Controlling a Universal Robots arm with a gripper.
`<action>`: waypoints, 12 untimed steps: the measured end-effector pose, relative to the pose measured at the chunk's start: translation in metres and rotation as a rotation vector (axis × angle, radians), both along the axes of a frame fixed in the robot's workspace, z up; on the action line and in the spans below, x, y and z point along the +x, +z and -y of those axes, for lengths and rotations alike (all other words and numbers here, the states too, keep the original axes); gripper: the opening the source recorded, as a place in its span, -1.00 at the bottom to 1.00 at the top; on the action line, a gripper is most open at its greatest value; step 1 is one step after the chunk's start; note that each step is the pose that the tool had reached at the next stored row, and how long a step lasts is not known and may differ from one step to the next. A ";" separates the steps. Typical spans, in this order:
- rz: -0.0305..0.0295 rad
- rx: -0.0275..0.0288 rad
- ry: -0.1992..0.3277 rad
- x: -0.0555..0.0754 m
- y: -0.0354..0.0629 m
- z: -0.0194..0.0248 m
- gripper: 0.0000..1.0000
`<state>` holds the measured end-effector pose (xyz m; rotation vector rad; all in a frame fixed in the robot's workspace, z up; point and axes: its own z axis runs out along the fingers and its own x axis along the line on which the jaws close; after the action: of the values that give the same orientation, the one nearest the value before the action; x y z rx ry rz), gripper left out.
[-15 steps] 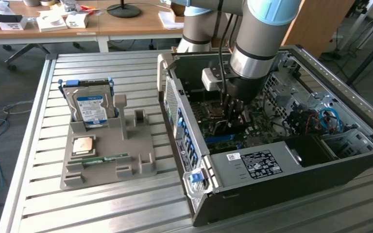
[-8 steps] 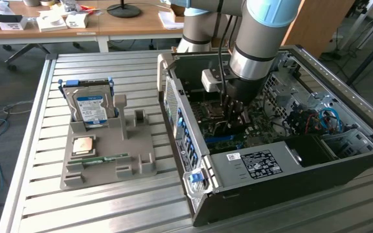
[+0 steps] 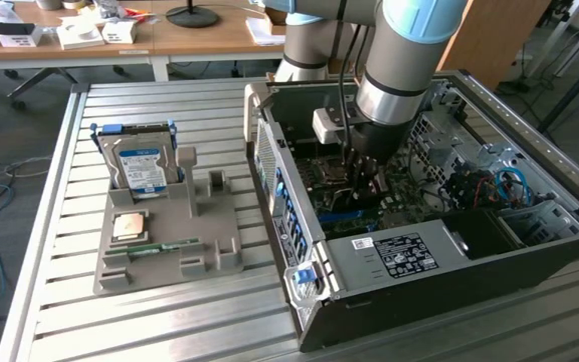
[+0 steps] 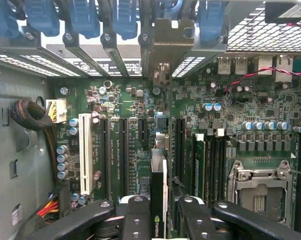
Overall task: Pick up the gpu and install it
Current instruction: 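Insert the gpu into the slot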
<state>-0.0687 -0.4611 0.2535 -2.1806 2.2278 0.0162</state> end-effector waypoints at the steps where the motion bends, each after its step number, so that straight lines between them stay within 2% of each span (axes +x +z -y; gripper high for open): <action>1: 0.0000 0.0000 0.000 0.000 0.0000 0.0000 -0.47; 12: 0.0000 0.0000 0.000 0.000 -0.0008 0.0000 -0.47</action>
<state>-0.0687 -0.4611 0.2527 -2.1806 2.2278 0.0161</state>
